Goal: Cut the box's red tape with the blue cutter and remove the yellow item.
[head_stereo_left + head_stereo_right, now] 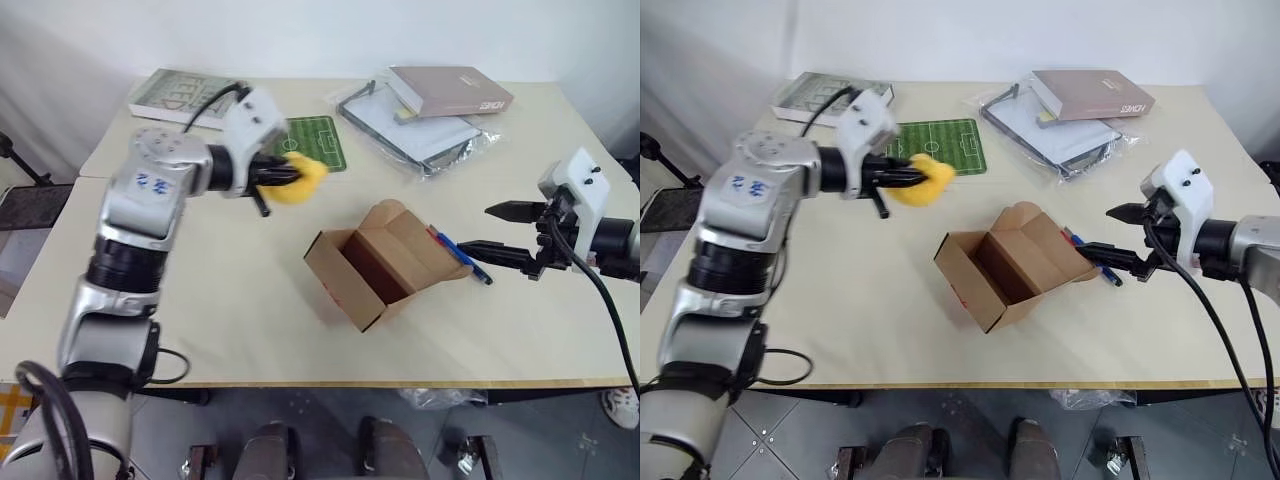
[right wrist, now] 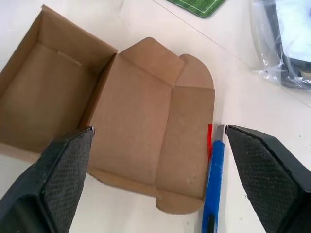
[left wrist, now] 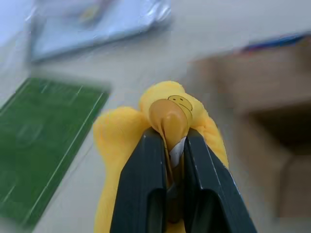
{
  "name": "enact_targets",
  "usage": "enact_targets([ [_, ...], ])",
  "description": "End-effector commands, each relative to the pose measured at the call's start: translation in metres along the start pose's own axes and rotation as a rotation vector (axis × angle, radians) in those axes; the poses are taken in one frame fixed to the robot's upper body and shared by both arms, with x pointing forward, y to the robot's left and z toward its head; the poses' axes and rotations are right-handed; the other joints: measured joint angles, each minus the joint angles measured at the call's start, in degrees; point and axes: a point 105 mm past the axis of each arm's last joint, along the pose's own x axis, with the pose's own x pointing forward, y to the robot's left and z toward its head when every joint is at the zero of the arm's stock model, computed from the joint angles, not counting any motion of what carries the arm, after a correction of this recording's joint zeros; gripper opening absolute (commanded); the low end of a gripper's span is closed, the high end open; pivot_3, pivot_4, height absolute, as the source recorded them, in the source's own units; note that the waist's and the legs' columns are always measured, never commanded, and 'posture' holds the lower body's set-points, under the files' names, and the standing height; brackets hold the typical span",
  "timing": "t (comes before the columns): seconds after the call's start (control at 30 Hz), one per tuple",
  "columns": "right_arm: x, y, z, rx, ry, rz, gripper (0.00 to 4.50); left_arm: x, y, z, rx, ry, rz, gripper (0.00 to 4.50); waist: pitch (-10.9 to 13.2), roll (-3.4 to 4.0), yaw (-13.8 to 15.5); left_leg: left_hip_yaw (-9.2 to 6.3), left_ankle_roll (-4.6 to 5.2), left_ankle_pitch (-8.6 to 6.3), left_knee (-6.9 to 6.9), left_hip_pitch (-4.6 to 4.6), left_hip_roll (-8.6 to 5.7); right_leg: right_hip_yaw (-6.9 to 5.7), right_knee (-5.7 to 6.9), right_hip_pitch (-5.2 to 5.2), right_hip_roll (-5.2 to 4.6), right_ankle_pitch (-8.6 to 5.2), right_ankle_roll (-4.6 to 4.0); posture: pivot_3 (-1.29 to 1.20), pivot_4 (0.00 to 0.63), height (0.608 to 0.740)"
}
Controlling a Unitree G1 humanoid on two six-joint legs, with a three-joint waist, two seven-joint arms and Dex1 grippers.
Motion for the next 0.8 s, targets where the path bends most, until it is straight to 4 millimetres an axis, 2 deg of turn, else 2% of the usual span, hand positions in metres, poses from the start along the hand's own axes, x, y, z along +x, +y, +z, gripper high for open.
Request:
enact_targets([
  [0.03, -0.007, 0.011, 0.025, -0.115, -0.200, 0.086, 4.50, -0.028, 0.023, -0.038, -0.051, 0.126, 0.196, 0.08, 0.04, -0.07, 0.01, 0.01, -0.01, 0.01, 0.01, 0.00, 0.02, -0.01, 0.01, 0.00, 0.02, 0.00, 0.00, 0.00, 0.150, 0.740],
  [0.13, -0.010, 0.016, 0.029, -0.159, -0.310, 0.141, 4.50, -0.048, 0.028, -0.065, -0.099, 0.215, 0.268, 0.08, 0.19, -0.31, 0.30, 0.02, -0.02, 0.01, 0.04, -0.04, 0.02, -0.01, 0.05, -0.02, 0.02, 0.00, 0.00, 0.00, 0.150, 0.740],
  [0.23, -0.009, 0.016, 0.024, -0.182, -0.349, 0.194, 4.50, -0.070, 0.024, -0.090, -0.127, 0.304, 0.303, 1.06, 0.22, -0.37, 0.56, -0.05, -0.03, 0.01, 0.11, -0.08, -0.01, -0.01, 0.06, 0.00, -0.04, 0.00, 0.00, 0.00, 0.150, 0.740],
  [0.33, -0.008, 0.017, 0.024, -0.206, -0.375, 0.240, 4.50, -0.087, 0.022, -0.100, -0.150, 0.344, 0.330, 2.02, 0.22, -0.37, 0.47, -0.06, -0.03, 0.01, 0.11, -0.07, -0.03, -0.01, 0.07, 0.01, -0.07, 0.00, 0.01, 0.00, 0.150, 0.740],
  [0.6, -0.008, 0.009, 0.026, -0.242, -0.387, 0.296, 4.50, -0.117, 0.020, -0.088, -0.191, 0.290, 0.331, 4.48, 0.22, -0.37, 0.10, -0.04, -0.09, 0.04, 0.08, 0.04, 0.04, 0.00, 0.20, 0.00, -0.03, -0.03, -0.05, 0.00, 0.150, 0.740],
  [0.67, -0.012, 0.003, 0.027, -0.234, -0.406, 0.291, 4.50, -0.125, 0.018, -0.080, -0.167, 0.243, 0.303, 4.48, 0.22, -0.37, 0.08, -0.02, -0.09, 0.04, 0.08, 0.04, 0.05, 0.03, 0.21, -0.02, -0.03, -0.03, -0.06, 0.00, 0.150, 0.740],
  [0.77, -0.017, -0.007, 0.018, -0.244, -0.354, 0.278, 4.50, -0.139, 0.021, -0.058, -0.135, 0.074, 0.279, 4.48, 0.22, -0.37, 0.05, -0.02, -0.10, 0.03, 0.08, 0.04, 0.07, 0.05, 0.21, -0.03, -0.03, -0.03, -0.06, 0.00, 0.150, 0.740],
  [0.8, -0.019, -0.011, 0.014, -0.245, -0.335, 0.271, 4.50, -0.138, 0.013, -0.047, -0.123, -0.011, 0.221, 4.48, 0.22, -0.36, 0.10, 0.00, -0.11, 0.03, 0.09, 0.03, 0.08, 0.04, 0.21, -0.03, -0.03, -0.04, -0.07, 0.00, 0.150, 0.740],
])
